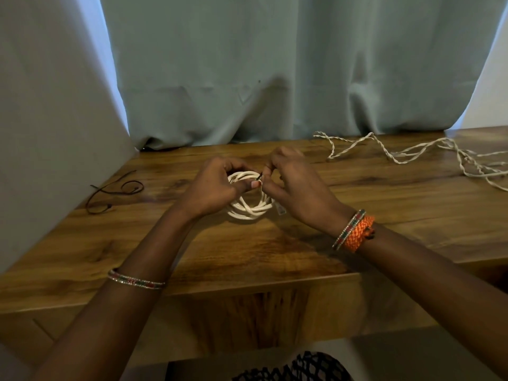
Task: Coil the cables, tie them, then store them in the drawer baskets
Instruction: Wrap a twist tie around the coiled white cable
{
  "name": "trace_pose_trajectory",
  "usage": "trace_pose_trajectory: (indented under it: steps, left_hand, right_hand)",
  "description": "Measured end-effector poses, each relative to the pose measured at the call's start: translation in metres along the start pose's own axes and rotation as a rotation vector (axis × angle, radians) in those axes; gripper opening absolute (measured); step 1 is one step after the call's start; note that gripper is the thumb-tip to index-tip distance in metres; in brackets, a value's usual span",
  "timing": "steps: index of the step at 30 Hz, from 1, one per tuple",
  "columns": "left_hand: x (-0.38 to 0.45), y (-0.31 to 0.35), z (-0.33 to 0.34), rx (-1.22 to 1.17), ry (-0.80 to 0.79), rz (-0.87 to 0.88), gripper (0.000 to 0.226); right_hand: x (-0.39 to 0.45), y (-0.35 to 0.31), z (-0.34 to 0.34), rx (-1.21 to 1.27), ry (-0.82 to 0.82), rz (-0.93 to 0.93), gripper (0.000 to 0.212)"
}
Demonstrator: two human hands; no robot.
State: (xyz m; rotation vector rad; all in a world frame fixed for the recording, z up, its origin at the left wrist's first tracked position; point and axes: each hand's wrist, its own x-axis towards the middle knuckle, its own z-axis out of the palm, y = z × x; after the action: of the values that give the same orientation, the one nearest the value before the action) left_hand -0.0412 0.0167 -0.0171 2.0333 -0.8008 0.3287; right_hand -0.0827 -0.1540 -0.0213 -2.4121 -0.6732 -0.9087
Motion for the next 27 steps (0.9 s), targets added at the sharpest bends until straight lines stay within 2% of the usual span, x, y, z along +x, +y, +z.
trace_pose_trajectory:
  steps: [4,7,9,14,21,24,27]
  left_hand:
    - [0.002,-0.001,0.001,-0.048,0.027,0.025,0.021]
    - [0.001,0.001,0.003,-0.045,0.021,0.099,0.028]
    - [0.0,0.001,0.006,-0.05,0.022,0.089,0.026]
    - [0.002,0.003,0.013,-0.065,-0.014,0.082,0.024]
    - [-0.001,-0.002,0.006,-0.064,-0.013,0.03,0.019]
    - [0.0,0.0,0.007,-0.048,0.0,0.043,0.019]
    - [-0.001,0.002,0.008,-0.022,0.016,0.05,0.024]
  right_hand:
    - [0.001,-0.006,0.006,-0.294,0.087,-0.11,0.016]
    - [0.0,-0.004,0.008,-0.379,0.132,-0.155,0.023]
    - [0.001,0.0,0.004,-0.369,0.157,-0.126,0.021]
    - [0.006,0.009,0.002,-0.147,0.127,0.033,0.005]
    - [0.006,0.019,-0.005,0.494,-0.102,0.266,0.016]
    - [0.003,0.017,-0.006,0.552,-0.127,0.288,0.021]
    - [0.001,0.007,-0.006,0.426,-0.08,0.277,0.025]
